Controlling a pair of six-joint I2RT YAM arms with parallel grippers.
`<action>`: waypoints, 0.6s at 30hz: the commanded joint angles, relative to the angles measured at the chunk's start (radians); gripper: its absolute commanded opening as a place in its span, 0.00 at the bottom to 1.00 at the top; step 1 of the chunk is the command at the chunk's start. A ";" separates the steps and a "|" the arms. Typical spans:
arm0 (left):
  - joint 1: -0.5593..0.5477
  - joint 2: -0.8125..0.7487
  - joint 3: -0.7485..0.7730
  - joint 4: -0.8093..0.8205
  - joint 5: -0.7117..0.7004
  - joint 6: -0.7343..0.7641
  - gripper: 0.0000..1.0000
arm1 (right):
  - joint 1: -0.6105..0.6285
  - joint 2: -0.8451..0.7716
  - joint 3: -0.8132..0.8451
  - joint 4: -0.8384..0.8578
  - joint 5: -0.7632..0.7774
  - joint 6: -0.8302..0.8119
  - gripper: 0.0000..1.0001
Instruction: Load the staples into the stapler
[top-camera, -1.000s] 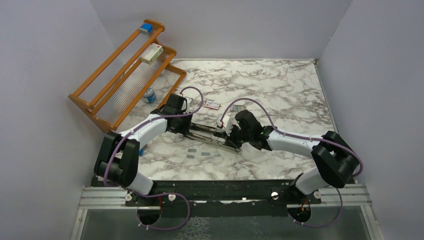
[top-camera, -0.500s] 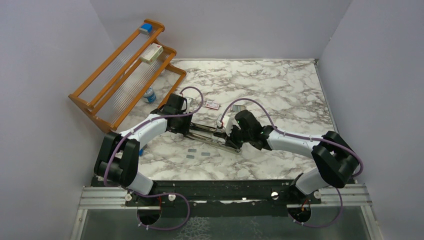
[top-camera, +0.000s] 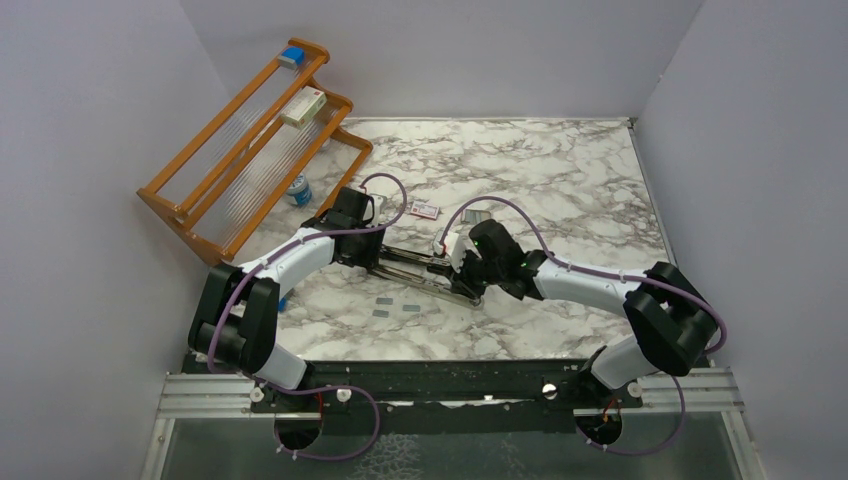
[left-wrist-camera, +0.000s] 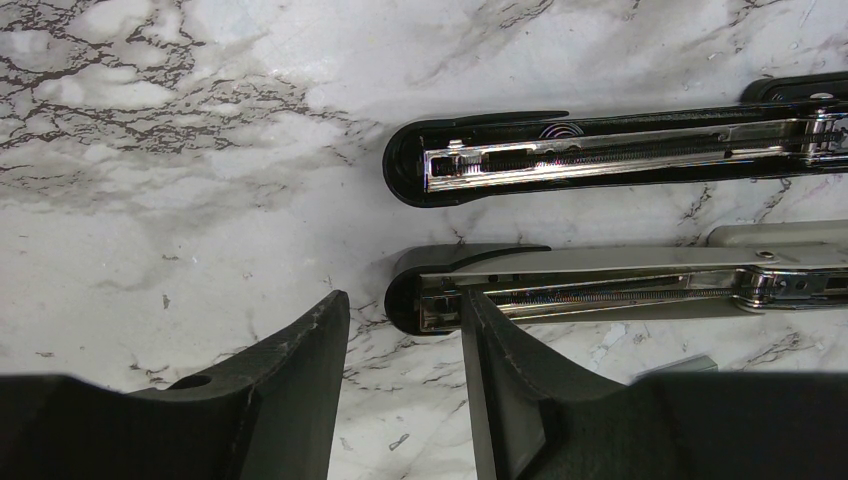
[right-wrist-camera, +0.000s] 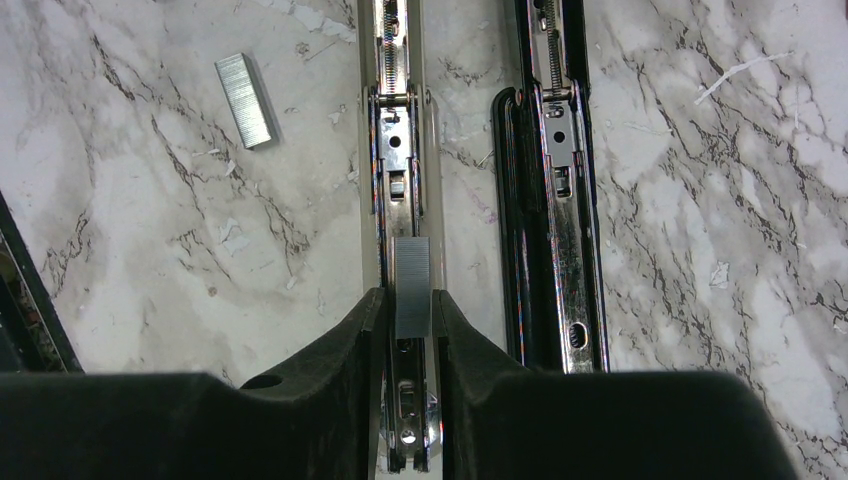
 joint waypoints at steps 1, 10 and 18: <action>0.007 0.024 0.020 -0.022 -0.005 0.022 0.48 | -0.002 0.002 0.016 -0.057 -0.011 -0.012 0.26; 0.007 0.026 0.020 -0.023 -0.007 0.021 0.47 | -0.002 -0.053 0.018 0.006 -0.041 0.029 0.27; 0.007 0.027 0.022 -0.023 -0.012 0.023 0.47 | -0.001 -0.158 -0.004 0.115 -0.021 0.095 0.30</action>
